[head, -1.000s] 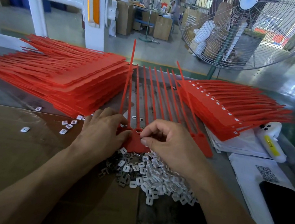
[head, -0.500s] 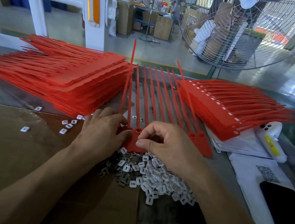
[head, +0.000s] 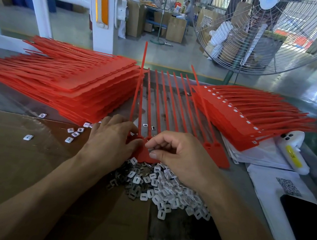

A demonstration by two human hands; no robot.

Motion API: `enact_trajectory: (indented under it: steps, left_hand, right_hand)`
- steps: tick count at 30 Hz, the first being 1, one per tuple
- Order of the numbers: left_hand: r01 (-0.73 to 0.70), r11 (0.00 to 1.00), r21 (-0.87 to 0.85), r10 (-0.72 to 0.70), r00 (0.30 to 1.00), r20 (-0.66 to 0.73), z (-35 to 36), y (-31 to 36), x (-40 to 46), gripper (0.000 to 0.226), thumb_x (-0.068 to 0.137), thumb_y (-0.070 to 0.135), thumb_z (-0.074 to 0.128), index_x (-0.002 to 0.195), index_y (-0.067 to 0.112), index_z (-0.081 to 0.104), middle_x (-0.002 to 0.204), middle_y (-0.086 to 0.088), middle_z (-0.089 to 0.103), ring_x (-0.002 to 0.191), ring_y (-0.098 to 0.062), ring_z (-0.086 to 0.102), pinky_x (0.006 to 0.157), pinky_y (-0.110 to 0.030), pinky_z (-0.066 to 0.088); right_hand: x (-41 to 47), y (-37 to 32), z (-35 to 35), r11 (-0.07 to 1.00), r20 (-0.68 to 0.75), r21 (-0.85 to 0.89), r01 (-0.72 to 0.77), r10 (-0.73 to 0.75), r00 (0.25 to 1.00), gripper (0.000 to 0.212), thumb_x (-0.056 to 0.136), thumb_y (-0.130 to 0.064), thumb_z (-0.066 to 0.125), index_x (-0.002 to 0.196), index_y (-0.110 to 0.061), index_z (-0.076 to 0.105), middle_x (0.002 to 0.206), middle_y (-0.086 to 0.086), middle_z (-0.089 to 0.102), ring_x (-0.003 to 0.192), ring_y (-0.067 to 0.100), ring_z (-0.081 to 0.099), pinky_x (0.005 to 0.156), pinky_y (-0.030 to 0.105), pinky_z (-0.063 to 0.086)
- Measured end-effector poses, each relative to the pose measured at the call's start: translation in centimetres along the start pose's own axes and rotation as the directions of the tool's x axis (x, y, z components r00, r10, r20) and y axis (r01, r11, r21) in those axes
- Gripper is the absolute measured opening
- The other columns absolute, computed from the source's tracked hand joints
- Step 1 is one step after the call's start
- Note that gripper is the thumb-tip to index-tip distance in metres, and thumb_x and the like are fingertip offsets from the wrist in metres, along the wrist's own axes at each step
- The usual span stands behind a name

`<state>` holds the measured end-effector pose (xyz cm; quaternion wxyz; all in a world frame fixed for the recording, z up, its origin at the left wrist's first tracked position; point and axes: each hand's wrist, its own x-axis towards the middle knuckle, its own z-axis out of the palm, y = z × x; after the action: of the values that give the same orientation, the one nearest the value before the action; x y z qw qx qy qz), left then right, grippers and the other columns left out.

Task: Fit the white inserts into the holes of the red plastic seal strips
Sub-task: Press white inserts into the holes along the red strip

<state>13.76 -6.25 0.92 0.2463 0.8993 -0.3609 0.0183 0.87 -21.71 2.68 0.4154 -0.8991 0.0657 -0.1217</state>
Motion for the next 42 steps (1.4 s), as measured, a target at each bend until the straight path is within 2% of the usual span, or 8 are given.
enact_trajectory:
  steps: [6, 11, 16, 23, 26, 32, 37, 42]
  left_hand:
    - [0.004, 1.000, 0.003, -0.004, 1.000, 0.002, 0.04, -0.02, 0.07, 0.039, 0.095, 0.054, 0.057, 0.127, 0.033, 0.062, 0.135, 0.007, 0.050, 0.130, -0.018, 0.038, 0.111, -0.042, 0.028]
    - [0.008, 1.000, 0.006, -0.008, 1.000, 0.006, 0.07, -0.06, 0.13, 0.041, 0.095, 0.056, 0.057, 0.129, 0.034, 0.062, 0.136, 0.008, 0.050, 0.131, -0.017, 0.037, 0.112, -0.042, 0.027]
    - [0.010, 1.000, 0.000, -0.010, 1.000, -0.001, 0.10, -0.01, 0.09, 0.041, 0.095, 0.055, 0.057, 0.129, 0.033, 0.062, 0.137, 0.008, 0.049, 0.132, -0.017, 0.036, 0.112, -0.042, 0.025]
    - [0.012, 1.000, -0.003, -0.012, 1.000, -0.001, 0.05, 0.00, 0.03, 0.040, 0.095, 0.055, 0.057, 0.129, 0.034, 0.062, 0.137, 0.008, 0.049, 0.133, -0.017, 0.036, 0.113, -0.043, 0.025]
    - [0.012, 1.000, -0.004, -0.012, 1.000, 0.001, 0.06, 0.01, 0.04, 0.040, 0.095, 0.055, 0.056, 0.129, 0.034, 0.062, 0.137, 0.008, 0.049, 0.133, -0.017, 0.036, 0.113, -0.043, 0.024]
    - [0.006, 1.000, -0.003, -0.006, 1.000, -0.003, 0.10, -0.08, 0.07, 0.040, 0.095, 0.055, 0.057, 0.128, 0.034, 0.062, 0.138, 0.008, 0.049, 0.133, -0.017, 0.036, 0.113, -0.043, 0.025]
    - [0.005, 1.000, -0.004, -0.005, 1.000, 0.000, 0.08, -0.06, 0.05, 0.041, 0.094, 0.056, 0.056, 0.128, 0.034, 0.062, 0.137, 0.007, 0.050, 0.132, -0.017, 0.037, 0.112, -0.043, 0.025]
    - [0.004, 1.000, 0.000, -0.004, 1.000, 0.009, -0.03, 0.07, 0.08, 0.042, 0.095, 0.055, 0.056, 0.129, 0.033, 0.062, 0.138, 0.007, 0.049, 0.133, -0.018, 0.037, 0.112, -0.042, 0.025]
  right_hand:
    - [0.04, -0.04, 0.03, 0.999, -0.008, 0.038, -0.028, 0.028, 1.000, 0.017, 0.090, -0.020, 0.079, 0.094, -0.037, 0.076, 0.089, -0.018, 0.075, 0.085, 0.000, 0.072, 0.076, 0.022, 0.056]
    - [0.02, -0.10, -0.05, 0.996, -0.031, 0.078, -0.034, 0.036, 0.999, 0.014, 0.090, -0.020, 0.080, 0.091, -0.033, 0.073, 0.084, -0.015, 0.076, 0.078, -0.001, 0.072, 0.068, 0.012, 0.053]
    - [-0.06, -0.34, -0.01, 0.995, -0.015, 0.099, -0.013, 0.015, 1.000, 0.011, 0.091, -0.021, 0.077, 0.091, -0.031, 0.072, 0.083, -0.014, 0.077, 0.078, 0.000, 0.073, 0.070, 0.008, 0.051]
    - [-0.05, -0.27, -0.12, 0.998, -0.010, 0.064, 0.014, -0.014, 1.000, 0.005, 0.097, -0.028, 0.071, 0.096, -0.033, 0.069, 0.085, -0.017, 0.077, 0.075, 0.005, 0.073, 0.072, 0.022, 0.054]
    - [-0.06, -0.18, -0.16, 0.998, -0.009, 0.056, 0.035, -0.035, 0.999, 0.007, 0.099, -0.027, 0.070, 0.098, -0.034, 0.069, 0.087, -0.016, 0.077, 0.075, 0.006, 0.073, 0.070, 0.020, 0.056]
    - [0.08, -0.08, -0.10, 0.997, -0.031, 0.059, 0.053, -0.051, 0.998, 0.010, 0.099, -0.023, 0.069, 0.098, -0.033, 0.070, 0.087, -0.012, 0.077, 0.073, 0.011, 0.073, 0.073, 0.030, 0.062]
    - [0.14, 0.06, 0.01, 0.998, -0.018, 0.064, 0.028, -0.027, 0.999, 0.012, 0.096, -0.021, 0.073, 0.099, -0.032, 0.072, 0.089, -0.015, 0.078, 0.077, 0.008, 0.075, 0.076, 0.028, 0.063]
    - [0.12, 0.04, 0.04, 0.997, -0.003, 0.079, 0.018, -0.018, 1.000, 0.017, 0.093, -0.018, 0.075, 0.101, -0.033, 0.072, 0.092, -0.017, 0.078, 0.081, 0.005, 0.076, 0.081, 0.033, 0.063]
